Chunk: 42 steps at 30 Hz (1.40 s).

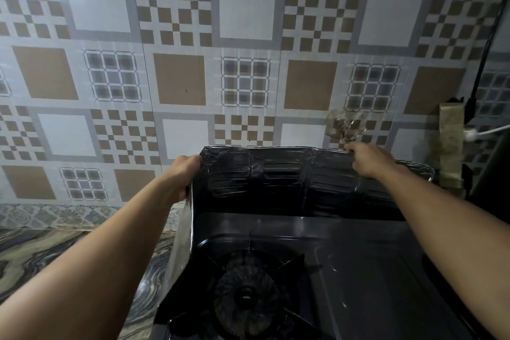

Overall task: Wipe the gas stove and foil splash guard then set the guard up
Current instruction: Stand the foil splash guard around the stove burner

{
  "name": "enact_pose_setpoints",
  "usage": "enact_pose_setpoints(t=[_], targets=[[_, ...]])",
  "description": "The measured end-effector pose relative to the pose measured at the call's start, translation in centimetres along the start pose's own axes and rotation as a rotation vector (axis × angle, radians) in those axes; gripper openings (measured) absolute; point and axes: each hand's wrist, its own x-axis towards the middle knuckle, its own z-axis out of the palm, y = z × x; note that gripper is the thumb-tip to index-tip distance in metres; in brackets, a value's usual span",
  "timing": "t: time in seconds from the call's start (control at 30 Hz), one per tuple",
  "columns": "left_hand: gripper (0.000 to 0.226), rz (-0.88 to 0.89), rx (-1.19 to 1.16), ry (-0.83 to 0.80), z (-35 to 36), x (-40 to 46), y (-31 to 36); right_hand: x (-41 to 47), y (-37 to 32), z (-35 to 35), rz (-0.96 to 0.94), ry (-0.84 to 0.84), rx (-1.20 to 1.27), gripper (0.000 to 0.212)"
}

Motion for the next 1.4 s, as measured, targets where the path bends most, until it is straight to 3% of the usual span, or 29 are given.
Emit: enact_pose_setpoints(t=[0.33, 0.53, 0.63, 0.8, 1.13, 1.2, 1.27, 1.4], targets=[[0.014, -0.023, -0.061, 0.077, -0.7, 0.1, 0.3, -0.3, 4.0, 0.1, 0.229, 0.044, -0.081, 0.028], [0.017, -0.025, -0.008, 0.030, -0.5, -0.4, 0.2, -0.4, 4.1, 0.5, 0.179, 0.083, -0.084, 0.039], [0.036, -0.013, 0.147, 0.005, -0.5, -0.1, 0.1, -0.5, 3.7, 0.3, 0.170, 0.076, -0.065, 0.043], [0.030, 0.077, 0.488, 0.112, -0.4, -0.6, 0.8, -0.9, 3.8, -0.3, 0.198, 0.085, -0.072, 0.032], [0.027, 0.033, 0.527, 0.111, -0.4, -0.7, 1.2, -1.3, 4.0, -0.8, 0.232, 0.074, -0.071, 0.023], [0.026, 0.048, 0.501, 0.107, -0.4, -0.3, 1.0, -1.1, 2.6, -1.3, 0.204, 0.038, -0.134, 0.022], [0.026, 0.087, 0.468, 0.103, -0.5, 0.5, 1.0, -0.8, 0.5, -1.6, 0.111, 0.031, -0.116, 0.033], [0.024, 0.103, 0.440, 0.073, -0.2, 1.6, 0.8, 0.6, -4.0, -0.8, -0.075, 0.010, 0.170, 0.048]])
